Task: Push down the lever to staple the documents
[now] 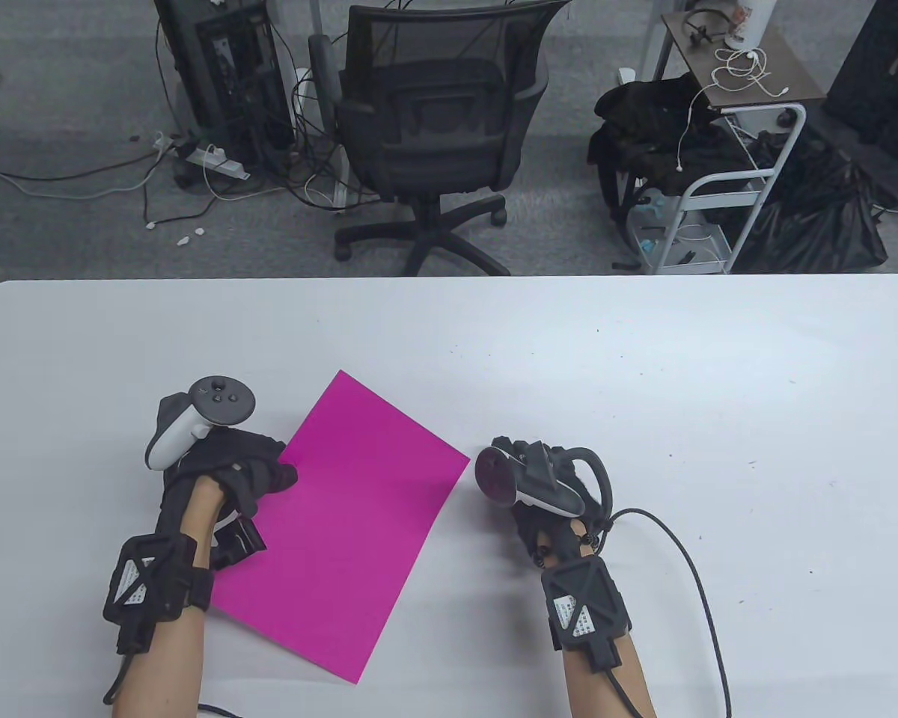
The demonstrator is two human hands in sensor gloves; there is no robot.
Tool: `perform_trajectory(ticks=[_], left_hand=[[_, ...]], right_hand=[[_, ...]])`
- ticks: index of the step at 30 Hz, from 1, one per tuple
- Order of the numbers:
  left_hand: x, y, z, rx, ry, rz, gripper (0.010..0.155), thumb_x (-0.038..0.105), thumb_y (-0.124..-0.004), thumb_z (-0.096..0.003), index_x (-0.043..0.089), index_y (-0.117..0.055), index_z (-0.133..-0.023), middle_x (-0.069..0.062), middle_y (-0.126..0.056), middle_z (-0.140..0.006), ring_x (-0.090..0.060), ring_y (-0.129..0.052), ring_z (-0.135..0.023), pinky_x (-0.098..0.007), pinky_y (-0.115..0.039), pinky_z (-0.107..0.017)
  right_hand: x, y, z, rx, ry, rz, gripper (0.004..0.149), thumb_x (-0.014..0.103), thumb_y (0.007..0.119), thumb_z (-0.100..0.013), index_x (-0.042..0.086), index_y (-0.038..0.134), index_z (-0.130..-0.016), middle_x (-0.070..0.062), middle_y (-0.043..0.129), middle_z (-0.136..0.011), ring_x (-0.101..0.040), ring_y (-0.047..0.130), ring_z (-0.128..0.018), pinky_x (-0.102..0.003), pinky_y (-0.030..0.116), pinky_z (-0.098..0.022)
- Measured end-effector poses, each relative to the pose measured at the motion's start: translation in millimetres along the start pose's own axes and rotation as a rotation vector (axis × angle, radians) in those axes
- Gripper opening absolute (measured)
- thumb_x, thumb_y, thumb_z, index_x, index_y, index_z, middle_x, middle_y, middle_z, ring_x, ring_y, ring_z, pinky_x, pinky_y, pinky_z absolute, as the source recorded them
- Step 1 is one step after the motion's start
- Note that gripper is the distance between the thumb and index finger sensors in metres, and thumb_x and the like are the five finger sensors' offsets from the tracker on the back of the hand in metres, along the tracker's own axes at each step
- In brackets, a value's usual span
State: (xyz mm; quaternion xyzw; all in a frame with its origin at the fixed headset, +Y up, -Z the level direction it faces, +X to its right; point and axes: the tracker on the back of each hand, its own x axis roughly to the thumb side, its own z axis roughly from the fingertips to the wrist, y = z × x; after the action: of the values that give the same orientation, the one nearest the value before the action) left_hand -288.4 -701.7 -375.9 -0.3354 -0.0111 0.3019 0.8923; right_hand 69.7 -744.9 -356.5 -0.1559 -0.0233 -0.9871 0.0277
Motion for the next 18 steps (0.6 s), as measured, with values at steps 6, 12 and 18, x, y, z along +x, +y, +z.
perform_trajectory(ticks=[6, 12, 18], left_hand=[[8, -7, -5, -0.011, -0.003, -0.015, 0.040, 0.021, -0.083, -0.0544, 0.007, -0.089, -0.091, -0.014, -0.106, -0.074, -0.031, -0.108, -0.059, -0.058, -0.089, -0.050], [14, -11, -8, -0.015, 0.008, -0.035, 0.040, 0.021, -0.083, -0.0547, 0.006, -0.088, -0.091, -0.015, -0.106, -0.075, -0.031, -0.108, -0.059, -0.059, -0.089, -0.050], [18, -15, -12, -0.019, 0.011, -0.049, 0.040, 0.021, -0.083, -0.0548, 0.006, -0.088, -0.092, -0.014, -0.106, -0.075, -0.031, -0.108, -0.060, -0.059, -0.089, -0.050]], right_hand=[[0, 0, 0, 0.001, 0.000, 0.001, 0.061, 0.031, 0.077, -0.047, 0.009, 0.062, -0.103, -0.016, 0.080, -0.097, -0.042, 0.089, -0.085, -0.057, 0.075, -0.065], [0, 0, 0, 0.001, 0.000, 0.001, 0.061, 0.031, 0.077, -0.048, 0.009, 0.062, -0.103, -0.016, 0.080, -0.097, -0.042, 0.089, -0.085, -0.057, 0.075, -0.065], [0, 0, 0, 0.002, 0.000, 0.001, 0.061, 0.031, 0.077, -0.048, 0.009, 0.062, -0.103, -0.016, 0.080, -0.097, -0.042, 0.089, -0.085, -0.057, 0.075, -0.065]])
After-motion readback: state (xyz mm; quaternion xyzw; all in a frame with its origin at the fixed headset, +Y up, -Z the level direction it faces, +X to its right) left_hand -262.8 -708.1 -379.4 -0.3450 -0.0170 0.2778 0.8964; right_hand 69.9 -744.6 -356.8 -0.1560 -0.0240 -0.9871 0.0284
